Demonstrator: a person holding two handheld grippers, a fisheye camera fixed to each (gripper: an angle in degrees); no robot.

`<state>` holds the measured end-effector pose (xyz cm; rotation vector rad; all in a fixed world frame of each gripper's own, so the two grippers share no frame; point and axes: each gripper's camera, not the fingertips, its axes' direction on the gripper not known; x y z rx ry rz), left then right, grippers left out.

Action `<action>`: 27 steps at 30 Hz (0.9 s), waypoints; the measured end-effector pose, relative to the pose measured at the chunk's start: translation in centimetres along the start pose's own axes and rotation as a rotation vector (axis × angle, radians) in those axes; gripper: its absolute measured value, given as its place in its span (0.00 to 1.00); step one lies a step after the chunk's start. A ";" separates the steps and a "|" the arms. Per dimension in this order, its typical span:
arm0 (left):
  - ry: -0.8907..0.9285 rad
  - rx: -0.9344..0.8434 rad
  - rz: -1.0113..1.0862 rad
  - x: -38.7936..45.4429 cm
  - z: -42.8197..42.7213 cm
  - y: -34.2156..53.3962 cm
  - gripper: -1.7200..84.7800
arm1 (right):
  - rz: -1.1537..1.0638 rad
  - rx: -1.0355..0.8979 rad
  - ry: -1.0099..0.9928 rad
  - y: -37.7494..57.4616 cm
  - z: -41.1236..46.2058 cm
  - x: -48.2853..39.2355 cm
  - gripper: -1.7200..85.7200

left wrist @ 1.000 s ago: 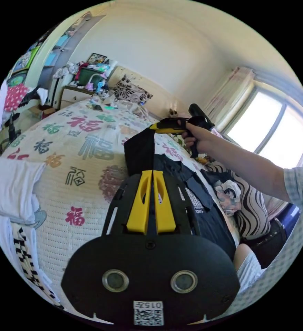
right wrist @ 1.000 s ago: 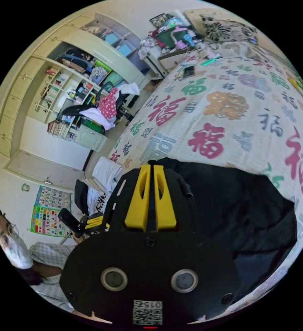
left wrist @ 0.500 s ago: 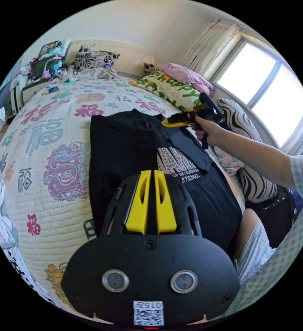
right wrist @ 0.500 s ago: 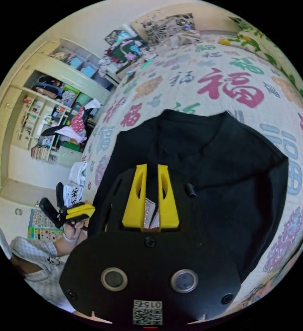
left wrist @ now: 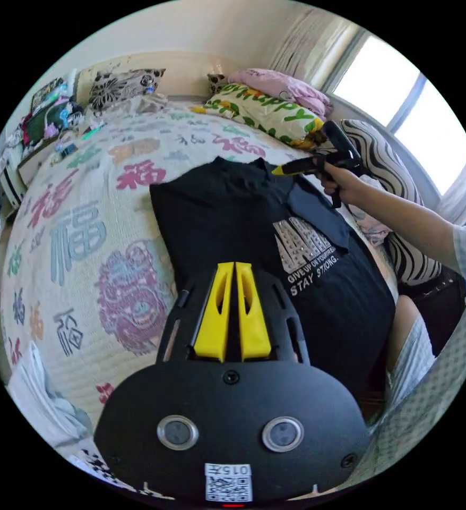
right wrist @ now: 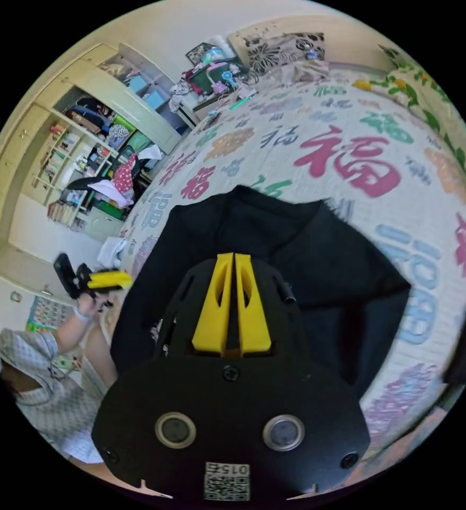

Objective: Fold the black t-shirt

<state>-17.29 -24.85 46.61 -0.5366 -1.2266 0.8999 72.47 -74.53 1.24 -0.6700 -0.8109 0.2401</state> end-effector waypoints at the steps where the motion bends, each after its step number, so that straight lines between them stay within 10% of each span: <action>1: -0.026 0.061 0.063 0.1 -0.8 -1.7 0.07 | -0.045 0.009 0.047 0.4 -2.1 0.6 0.05; 13: -0.085 -0.155 0.248 -0.5 11.5 -23.7 0.12 | -0.126 -0.212 0.500 0.1 -5.7 5.4 0.17; 27: -0.073 -0.288 0.311 1.6 13.6 -23.5 0.03 | -0.053 -0.340 0.364 4.7 -8.9 7.0 0.02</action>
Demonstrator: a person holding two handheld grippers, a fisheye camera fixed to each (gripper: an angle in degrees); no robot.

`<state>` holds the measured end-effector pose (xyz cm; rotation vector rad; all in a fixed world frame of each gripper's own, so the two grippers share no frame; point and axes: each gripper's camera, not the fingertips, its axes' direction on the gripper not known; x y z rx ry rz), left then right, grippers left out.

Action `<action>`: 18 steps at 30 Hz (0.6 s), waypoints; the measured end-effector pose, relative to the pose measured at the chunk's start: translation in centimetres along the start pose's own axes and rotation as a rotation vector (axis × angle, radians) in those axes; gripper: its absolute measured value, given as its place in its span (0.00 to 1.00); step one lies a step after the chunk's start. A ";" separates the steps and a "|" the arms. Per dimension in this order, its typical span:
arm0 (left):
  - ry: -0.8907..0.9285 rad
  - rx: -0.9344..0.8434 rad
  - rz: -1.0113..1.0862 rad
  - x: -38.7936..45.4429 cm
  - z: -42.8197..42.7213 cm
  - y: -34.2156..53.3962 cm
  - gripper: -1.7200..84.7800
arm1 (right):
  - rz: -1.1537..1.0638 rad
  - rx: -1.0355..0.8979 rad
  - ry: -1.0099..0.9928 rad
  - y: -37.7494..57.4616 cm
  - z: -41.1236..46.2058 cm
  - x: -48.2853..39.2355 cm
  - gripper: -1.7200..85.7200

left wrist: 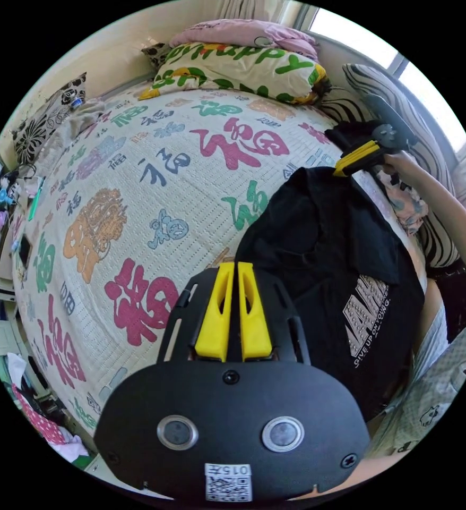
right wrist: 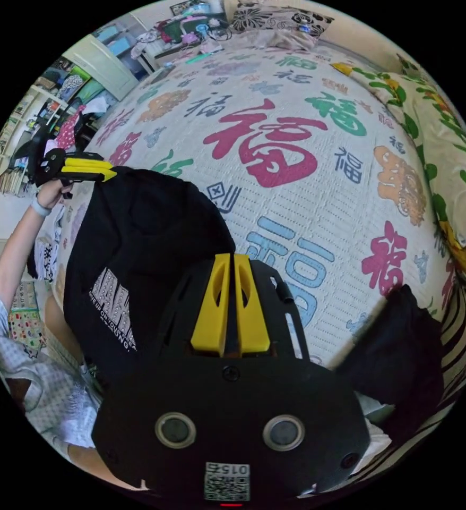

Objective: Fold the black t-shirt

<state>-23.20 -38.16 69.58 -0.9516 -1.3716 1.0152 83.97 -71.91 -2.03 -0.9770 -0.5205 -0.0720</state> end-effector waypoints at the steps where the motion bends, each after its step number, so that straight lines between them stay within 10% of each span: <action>1: -0.004 0.046 0.012 0.7 -1.6 0.8 0.03 | -0.011 0.050 0.005 1.4 -1.2 -0.5 0.01; 18: 0.110 0.194 0.154 28.1 -15.2 33.2 0.02 | -0.244 0.214 -0.231 41.0 -7.4 -16.1 0.01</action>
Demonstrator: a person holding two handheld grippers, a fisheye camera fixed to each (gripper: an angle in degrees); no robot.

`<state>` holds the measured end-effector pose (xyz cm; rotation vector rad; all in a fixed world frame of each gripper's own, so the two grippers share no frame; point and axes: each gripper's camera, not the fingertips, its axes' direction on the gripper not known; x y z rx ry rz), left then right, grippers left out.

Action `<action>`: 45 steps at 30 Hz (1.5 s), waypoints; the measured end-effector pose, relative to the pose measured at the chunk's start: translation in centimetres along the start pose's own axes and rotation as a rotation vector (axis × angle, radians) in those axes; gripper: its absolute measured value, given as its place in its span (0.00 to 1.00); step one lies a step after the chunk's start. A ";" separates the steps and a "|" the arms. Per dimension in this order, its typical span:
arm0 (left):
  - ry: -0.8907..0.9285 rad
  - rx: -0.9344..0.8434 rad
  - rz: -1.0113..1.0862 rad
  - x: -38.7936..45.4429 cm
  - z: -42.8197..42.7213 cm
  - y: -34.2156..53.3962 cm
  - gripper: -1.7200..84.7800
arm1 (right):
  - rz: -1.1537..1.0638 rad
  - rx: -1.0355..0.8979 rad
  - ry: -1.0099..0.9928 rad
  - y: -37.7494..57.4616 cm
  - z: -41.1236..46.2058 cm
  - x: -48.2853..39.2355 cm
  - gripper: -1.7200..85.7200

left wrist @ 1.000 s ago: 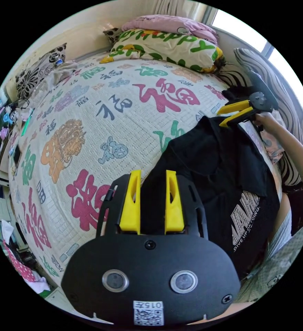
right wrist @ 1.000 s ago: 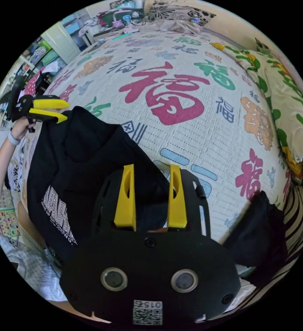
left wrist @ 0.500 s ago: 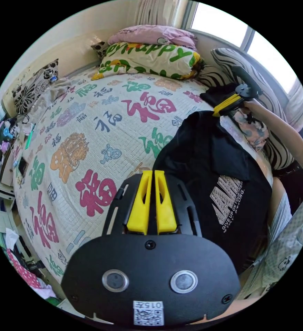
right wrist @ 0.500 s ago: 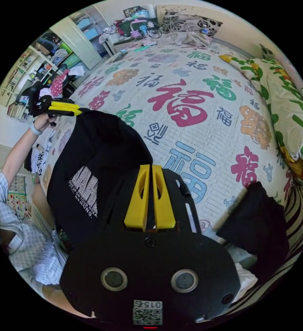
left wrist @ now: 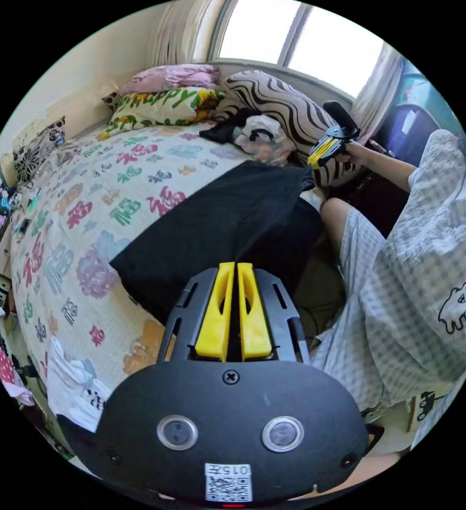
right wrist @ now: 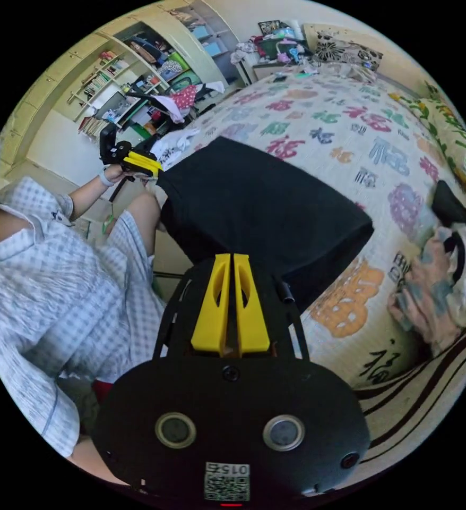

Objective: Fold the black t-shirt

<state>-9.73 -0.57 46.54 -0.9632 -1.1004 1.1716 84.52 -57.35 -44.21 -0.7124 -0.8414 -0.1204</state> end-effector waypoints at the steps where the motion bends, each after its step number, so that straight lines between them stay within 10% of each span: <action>1: 0.020 -0.061 -0.008 2.0 1.5 2.0 0.02 | 0.020 -0.051 -0.017 2.5 2.0 -1.1 0.01; 19: 0.153 -0.481 -0.176 4.6 7.0 11.6 0.06 | 0.202 -0.229 -0.039 15.1 10.0 0.1 0.08; 29: 0.026 0.120 -0.670 -14.3 -4.9 14.0 0.16 | 0.492 0.271 -0.062 15.3 2.5 11.3 0.14; 45: 0.200 0.211 -0.892 -27.4 -3.2 20.9 0.07 | 0.606 0.179 -0.173 6.9 9.9 23.1 0.08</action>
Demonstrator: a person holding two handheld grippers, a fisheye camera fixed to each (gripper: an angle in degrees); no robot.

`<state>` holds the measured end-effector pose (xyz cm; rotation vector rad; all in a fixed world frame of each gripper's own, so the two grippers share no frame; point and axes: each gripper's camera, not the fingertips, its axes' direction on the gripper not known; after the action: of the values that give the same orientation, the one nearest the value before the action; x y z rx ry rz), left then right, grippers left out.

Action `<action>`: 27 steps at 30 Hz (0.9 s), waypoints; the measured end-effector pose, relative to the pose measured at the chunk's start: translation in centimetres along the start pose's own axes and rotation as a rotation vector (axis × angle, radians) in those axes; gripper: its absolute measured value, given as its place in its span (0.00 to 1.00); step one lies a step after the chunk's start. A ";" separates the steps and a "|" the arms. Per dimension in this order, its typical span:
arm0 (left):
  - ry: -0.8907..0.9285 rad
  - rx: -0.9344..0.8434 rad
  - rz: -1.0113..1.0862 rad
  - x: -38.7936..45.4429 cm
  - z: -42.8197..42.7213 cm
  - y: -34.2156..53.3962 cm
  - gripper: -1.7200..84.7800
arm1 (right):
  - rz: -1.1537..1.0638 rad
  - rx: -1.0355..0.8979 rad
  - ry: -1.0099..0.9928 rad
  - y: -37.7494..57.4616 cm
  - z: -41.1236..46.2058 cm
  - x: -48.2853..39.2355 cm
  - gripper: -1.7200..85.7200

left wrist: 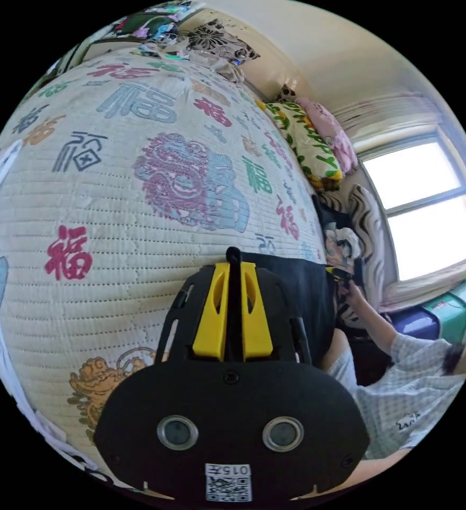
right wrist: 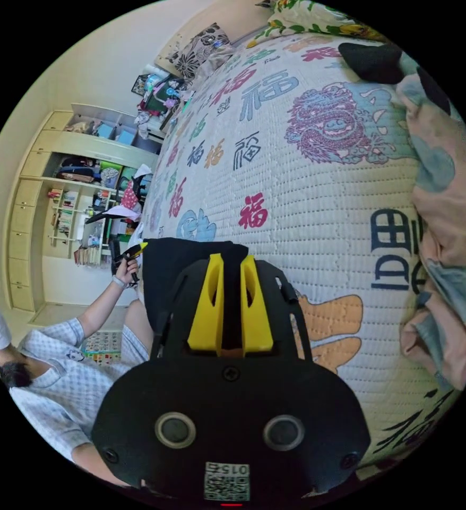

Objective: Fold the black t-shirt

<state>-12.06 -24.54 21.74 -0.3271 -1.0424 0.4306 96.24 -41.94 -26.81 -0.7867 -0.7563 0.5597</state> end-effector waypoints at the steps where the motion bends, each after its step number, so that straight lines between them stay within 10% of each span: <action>1: 0.118 -0.027 -0.002 -0.8 -0.5 -0.4 0.05 | -0.007 -0.011 -0.073 -0.4 0.2 0.4 0.08; 18: -0.015 -0.029 0.001 -1.2 -3.7 -7.0 0.06 | 0.151 0.025 0.064 -9.7 5.3 -1.1 0.10; 27: -0.043 0.038 -0.094 0.4 -11.9 7.2 0.11 | -0.007 0.093 0.174 -5.8 8.2 -7.6 0.09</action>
<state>-2.73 -18.71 13.19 -0.2345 -1.0858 0.3740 86.21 -47.20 -21.21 -0.7359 -0.5689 0.5089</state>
